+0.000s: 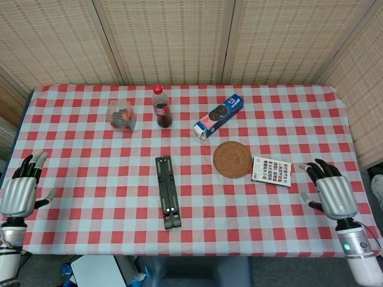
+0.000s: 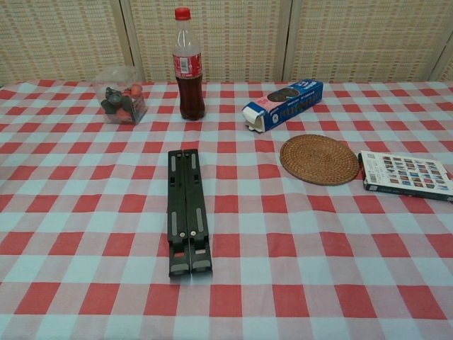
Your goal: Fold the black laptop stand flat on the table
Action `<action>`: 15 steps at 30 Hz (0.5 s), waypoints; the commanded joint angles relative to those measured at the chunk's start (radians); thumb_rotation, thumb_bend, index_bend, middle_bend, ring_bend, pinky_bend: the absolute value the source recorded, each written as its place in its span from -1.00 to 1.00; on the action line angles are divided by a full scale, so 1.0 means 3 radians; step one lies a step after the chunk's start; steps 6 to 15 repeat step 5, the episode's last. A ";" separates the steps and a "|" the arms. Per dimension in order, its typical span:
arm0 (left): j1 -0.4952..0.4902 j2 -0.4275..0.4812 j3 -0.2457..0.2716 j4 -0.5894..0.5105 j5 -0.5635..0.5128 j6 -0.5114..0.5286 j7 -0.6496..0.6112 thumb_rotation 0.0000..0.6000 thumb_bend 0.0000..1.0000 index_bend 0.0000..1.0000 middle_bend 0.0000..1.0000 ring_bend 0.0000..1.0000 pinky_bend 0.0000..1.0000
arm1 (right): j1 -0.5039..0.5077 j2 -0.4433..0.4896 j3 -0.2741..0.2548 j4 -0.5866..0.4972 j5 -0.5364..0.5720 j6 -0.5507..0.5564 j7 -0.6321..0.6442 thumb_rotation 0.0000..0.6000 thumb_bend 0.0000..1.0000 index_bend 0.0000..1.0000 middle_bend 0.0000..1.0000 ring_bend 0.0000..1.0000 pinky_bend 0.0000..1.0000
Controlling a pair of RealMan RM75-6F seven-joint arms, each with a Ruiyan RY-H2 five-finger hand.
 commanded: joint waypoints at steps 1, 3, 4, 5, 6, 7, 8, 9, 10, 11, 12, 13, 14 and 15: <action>0.0172 0.0028 0.0085 -0.0127 0.0133 0.0197 0.0062 1.00 -0.48 -1.00 -1.00 -0.91 -0.58 | -0.0233 0.0078 -0.0072 0.0020 -0.0097 0.0181 0.0106 1.00 -0.58 -0.55 -0.51 -0.71 -0.52; 0.0241 0.0026 0.0117 -0.0174 0.0175 0.0271 0.0111 1.00 -0.48 -1.00 -1.00 -0.91 -0.58 | -0.0318 0.0072 -0.0078 0.0043 -0.0154 0.0238 0.0109 1.00 -0.58 -0.55 -0.51 -0.72 -0.53; 0.0268 0.0024 0.0126 -0.0190 0.0186 0.0300 0.0141 1.00 -0.48 -1.00 -1.00 -0.91 -0.58 | -0.0346 0.0062 -0.0077 0.0058 -0.0178 0.0252 0.0110 1.00 -0.58 -0.55 -0.51 -0.72 -0.53; 0.0292 0.0024 0.0135 -0.0206 0.0192 0.0320 0.0167 1.00 -0.48 -1.00 -1.00 -0.91 -0.58 | -0.0367 0.0052 -0.0075 0.0075 -0.0203 0.0255 0.0116 1.00 -0.58 -0.55 -0.51 -0.72 -0.53; 0.0292 0.0024 0.0135 -0.0206 0.0192 0.0320 0.0167 1.00 -0.48 -1.00 -1.00 -0.91 -0.58 | -0.0367 0.0052 -0.0075 0.0075 -0.0203 0.0255 0.0116 1.00 -0.58 -0.55 -0.51 -0.72 -0.53; 0.0292 0.0024 0.0135 -0.0206 0.0192 0.0320 0.0167 1.00 -0.48 -1.00 -1.00 -0.91 -0.58 | -0.0367 0.0052 -0.0075 0.0075 -0.0203 0.0255 0.0116 1.00 -0.58 -0.55 -0.51 -0.72 -0.53; 0.0292 0.0024 0.0135 -0.0206 0.0192 0.0320 0.0167 1.00 -0.48 -1.00 -1.00 -0.91 -0.58 | -0.0367 0.0052 -0.0075 0.0075 -0.0203 0.0255 0.0116 1.00 -0.58 -0.55 -0.51 -0.72 -0.53; 0.0292 0.0024 0.0135 -0.0206 0.0192 0.0320 0.0167 1.00 -0.48 -1.00 -1.00 -0.91 -0.58 | -0.0367 0.0052 -0.0075 0.0075 -0.0203 0.0255 0.0116 1.00 -0.58 -0.55 -0.51 -0.72 -0.53; 0.0292 0.0024 0.0135 -0.0206 0.0192 0.0320 0.0167 1.00 -0.48 -1.00 -1.00 -0.91 -0.58 | -0.0367 0.0052 -0.0075 0.0075 -0.0203 0.0255 0.0116 1.00 -0.58 -0.55 -0.51 -0.72 -0.53; 0.0292 0.0024 0.0135 -0.0206 0.0192 0.0320 0.0167 1.00 -0.48 -1.00 -1.00 -0.91 -0.58 | -0.0367 0.0052 -0.0075 0.0075 -0.0203 0.0255 0.0116 1.00 -0.58 -0.55 -0.51 -0.72 -0.53; 0.0292 0.0024 0.0135 -0.0206 0.0192 0.0320 0.0167 1.00 -0.48 -1.00 -1.00 -0.91 -0.58 | -0.0367 0.0052 -0.0075 0.0075 -0.0203 0.0255 0.0116 1.00 -0.58 -0.55 -0.51 -0.72 -0.53; 0.0292 0.0024 0.0135 -0.0206 0.0192 0.0320 0.0167 1.00 -0.48 -1.00 -1.00 -0.91 -0.58 | -0.0367 0.0052 -0.0075 0.0075 -0.0203 0.0255 0.0116 1.00 -0.58 -0.55 -0.51 -0.72 -0.53; 0.0292 0.0024 0.0135 -0.0206 0.0192 0.0320 0.0167 1.00 -0.48 -1.00 -1.00 -0.91 -0.58 | -0.0367 0.0052 -0.0075 0.0075 -0.0203 0.0255 0.0116 1.00 -0.58 -0.55 -0.51 -0.72 -0.53; 0.0292 0.0024 0.0135 -0.0206 0.0192 0.0320 0.0167 1.00 -0.48 -1.00 -1.00 -0.91 -0.58 | -0.0367 0.0052 -0.0075 0.0075 -0.0203 0.0255 0.0116 1.00 -0.58 -0.55 -0.51 -0.72 -0.53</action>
